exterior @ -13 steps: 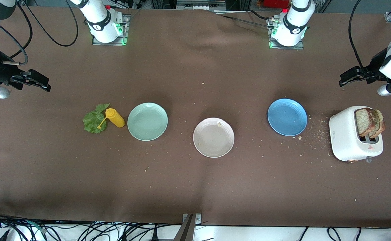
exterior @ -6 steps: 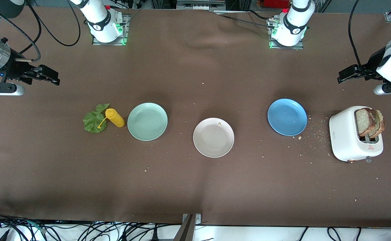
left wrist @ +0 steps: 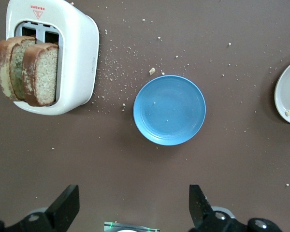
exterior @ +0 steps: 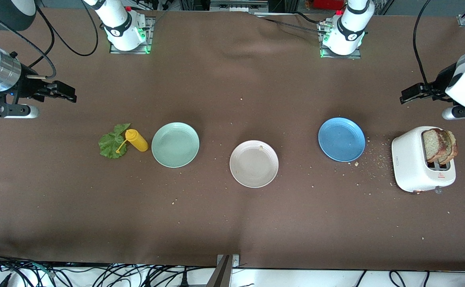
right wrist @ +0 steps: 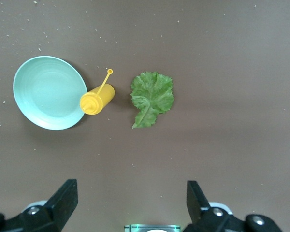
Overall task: Make sandwich in beige plate with both arms
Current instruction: 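Move the right gripper toward the mustard while the left gripper reaches the toaster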
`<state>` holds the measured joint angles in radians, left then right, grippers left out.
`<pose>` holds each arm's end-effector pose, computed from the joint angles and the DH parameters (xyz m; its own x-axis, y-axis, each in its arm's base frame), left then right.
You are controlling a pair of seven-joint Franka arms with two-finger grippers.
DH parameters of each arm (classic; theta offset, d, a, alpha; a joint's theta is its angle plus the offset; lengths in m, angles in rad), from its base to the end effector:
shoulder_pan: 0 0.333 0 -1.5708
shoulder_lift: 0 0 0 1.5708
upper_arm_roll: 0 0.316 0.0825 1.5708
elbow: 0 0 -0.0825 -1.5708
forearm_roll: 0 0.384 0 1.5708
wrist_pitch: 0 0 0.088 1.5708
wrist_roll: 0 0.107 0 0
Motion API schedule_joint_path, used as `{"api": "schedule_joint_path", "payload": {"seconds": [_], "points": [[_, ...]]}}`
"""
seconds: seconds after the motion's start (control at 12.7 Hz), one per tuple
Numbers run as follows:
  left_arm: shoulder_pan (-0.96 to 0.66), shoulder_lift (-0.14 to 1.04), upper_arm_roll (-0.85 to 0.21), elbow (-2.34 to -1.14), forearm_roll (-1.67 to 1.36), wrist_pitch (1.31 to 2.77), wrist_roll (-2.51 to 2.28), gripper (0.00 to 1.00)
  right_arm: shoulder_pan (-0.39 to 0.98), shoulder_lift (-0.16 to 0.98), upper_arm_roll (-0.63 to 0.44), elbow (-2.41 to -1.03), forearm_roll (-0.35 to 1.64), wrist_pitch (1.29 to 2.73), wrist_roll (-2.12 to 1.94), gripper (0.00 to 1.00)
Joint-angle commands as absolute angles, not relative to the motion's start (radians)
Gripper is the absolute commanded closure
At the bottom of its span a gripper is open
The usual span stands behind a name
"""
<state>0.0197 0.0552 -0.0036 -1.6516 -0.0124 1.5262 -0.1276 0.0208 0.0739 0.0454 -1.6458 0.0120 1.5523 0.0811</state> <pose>0.5587 0.0077 0.5526 0.9734 0.1424 -0.1797 0.1428 -0.9897 -0.0105 0.5652 0.0380 0.5466 0.9858 -0.0152 -0.1672 -0.0157 -0.9999 -0.0017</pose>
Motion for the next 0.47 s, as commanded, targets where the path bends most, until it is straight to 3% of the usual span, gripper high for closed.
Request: {"api": "schedule_joint_path", "payload": {"seconds": [0.0,0.39], "points": [[0.018,0.166,-0.002,-1.542,-0.029,1.499,-0.123,0.0,0.005,0.121,0.046,-1.605,0.008,1.543,0.042,0.0],[0.119,0.245,0.008,-1.539,-0.034,1.511,0.05,0.0,-0.008,0.146,0.02,-1.634,0.011,1.63,-0.216,0.0]]}}
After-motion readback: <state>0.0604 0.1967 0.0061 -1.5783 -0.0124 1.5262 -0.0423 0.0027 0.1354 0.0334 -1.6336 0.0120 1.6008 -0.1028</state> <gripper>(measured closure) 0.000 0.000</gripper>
